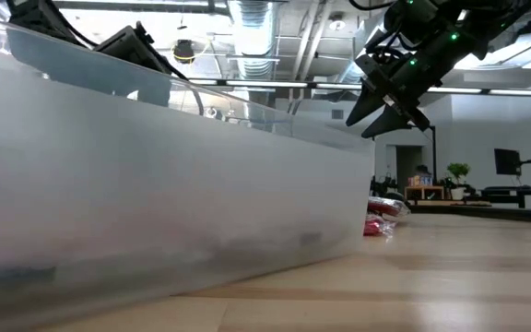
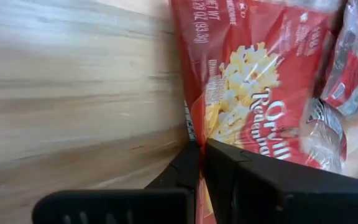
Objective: Sort popcorn bags into baskets
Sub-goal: Put the red popcorn bag into the transparent bin
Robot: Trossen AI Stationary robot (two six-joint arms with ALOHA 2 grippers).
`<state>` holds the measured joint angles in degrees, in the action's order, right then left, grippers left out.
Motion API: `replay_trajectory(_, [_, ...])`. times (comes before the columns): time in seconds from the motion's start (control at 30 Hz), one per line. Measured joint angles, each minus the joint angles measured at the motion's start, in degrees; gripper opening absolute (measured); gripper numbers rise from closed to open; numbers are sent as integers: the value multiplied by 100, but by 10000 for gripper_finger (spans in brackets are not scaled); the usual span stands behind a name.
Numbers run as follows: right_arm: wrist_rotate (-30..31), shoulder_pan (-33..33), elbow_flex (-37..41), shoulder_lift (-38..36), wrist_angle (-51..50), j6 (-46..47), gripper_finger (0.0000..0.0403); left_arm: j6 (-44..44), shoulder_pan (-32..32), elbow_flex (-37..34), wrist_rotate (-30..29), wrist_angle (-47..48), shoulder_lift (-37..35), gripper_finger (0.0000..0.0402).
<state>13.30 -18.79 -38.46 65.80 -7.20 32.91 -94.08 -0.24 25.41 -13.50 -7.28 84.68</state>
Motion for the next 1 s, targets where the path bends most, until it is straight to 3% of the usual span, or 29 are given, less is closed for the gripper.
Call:
replay_trajectory(0.43, [0, 0, -2, 0, 39, -4, 255, 1072, 325, 3, -188, 474, -1710, 0])
replay_trajectory(0.67, [0, 0, -4, -1, 48, 0, 255, 1084, 327, 29, -144, 519, -2371, 0])
replay_trajectory(0.87, [0, 0, -4, -2, 43, 0, 255, 1692, 192, 570, 550, 643, -2591, 0])
replay_trajectory(1.0, [0, 0, -4, -2, 45, 0, 255, 2474, 87, 1204, 1356, 1392, -2548, 0])
